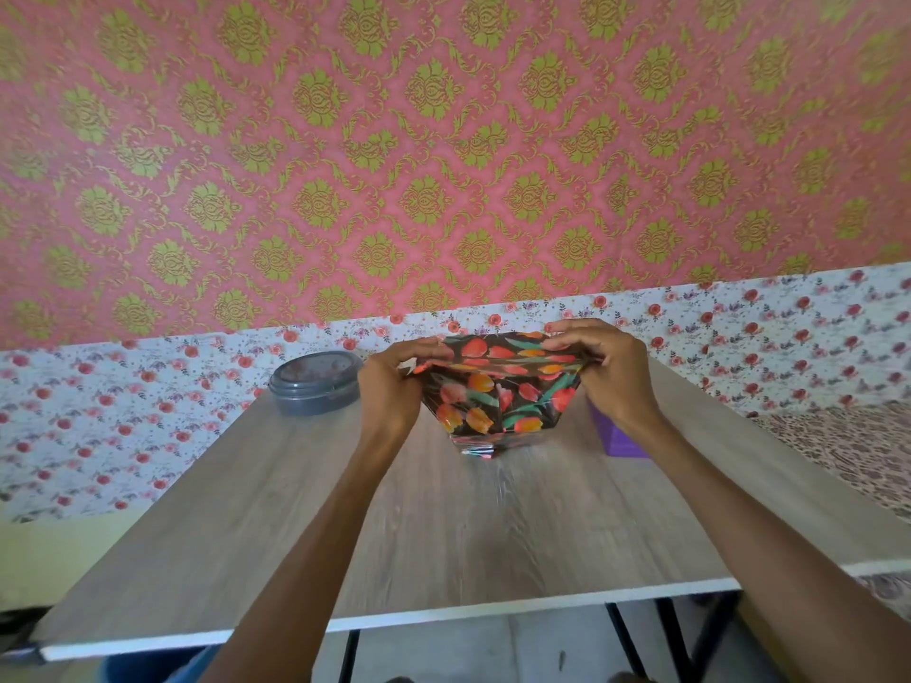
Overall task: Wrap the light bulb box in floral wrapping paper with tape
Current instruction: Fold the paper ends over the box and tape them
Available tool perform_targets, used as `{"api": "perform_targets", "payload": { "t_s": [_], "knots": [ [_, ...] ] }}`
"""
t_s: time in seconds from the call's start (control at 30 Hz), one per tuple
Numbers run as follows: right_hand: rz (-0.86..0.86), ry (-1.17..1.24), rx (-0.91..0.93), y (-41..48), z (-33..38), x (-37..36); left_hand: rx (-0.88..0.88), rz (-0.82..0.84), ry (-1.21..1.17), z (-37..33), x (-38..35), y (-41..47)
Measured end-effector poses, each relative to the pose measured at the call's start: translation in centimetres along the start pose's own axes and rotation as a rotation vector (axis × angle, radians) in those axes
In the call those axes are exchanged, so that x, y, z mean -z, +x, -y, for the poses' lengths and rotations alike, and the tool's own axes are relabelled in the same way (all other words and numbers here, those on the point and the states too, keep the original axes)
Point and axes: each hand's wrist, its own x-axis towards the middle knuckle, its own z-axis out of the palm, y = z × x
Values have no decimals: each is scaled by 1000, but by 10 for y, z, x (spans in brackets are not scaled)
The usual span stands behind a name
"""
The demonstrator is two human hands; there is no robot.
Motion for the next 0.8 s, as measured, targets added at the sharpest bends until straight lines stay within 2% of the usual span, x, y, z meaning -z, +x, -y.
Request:
{"api": "perform_targets", "payload": {
  "t_s": [0.17,0.27,0.33,0.4,0.47,0.57,0.67,0.73,0.8],
  "knots": [
    [177,65,-51,-2,4,9,26,67,41,10,1,5],
    [393,17,-104,5,4,19,34,92,88,10,1,8],
    [572,15,-205,9,6,28,11,116,115,11,3,8],
    [666,74,-306,14,11,35,-9,175,143,12,6,8],
    [604,105,-353,13,21,37,16,266,118,10,9,7],
    [299,94,-399,14,23,25,169,369,-63,0,13,3],
    [109,9,-382,14,23,9,326,382,-143,-17,15,3],
    [53,-62,-341,13,24,1,347,406,-156,-24,16,5],
    [2,-91,-299,8,27,-4,411,351,-221,-30,15,8]
  ]
}}
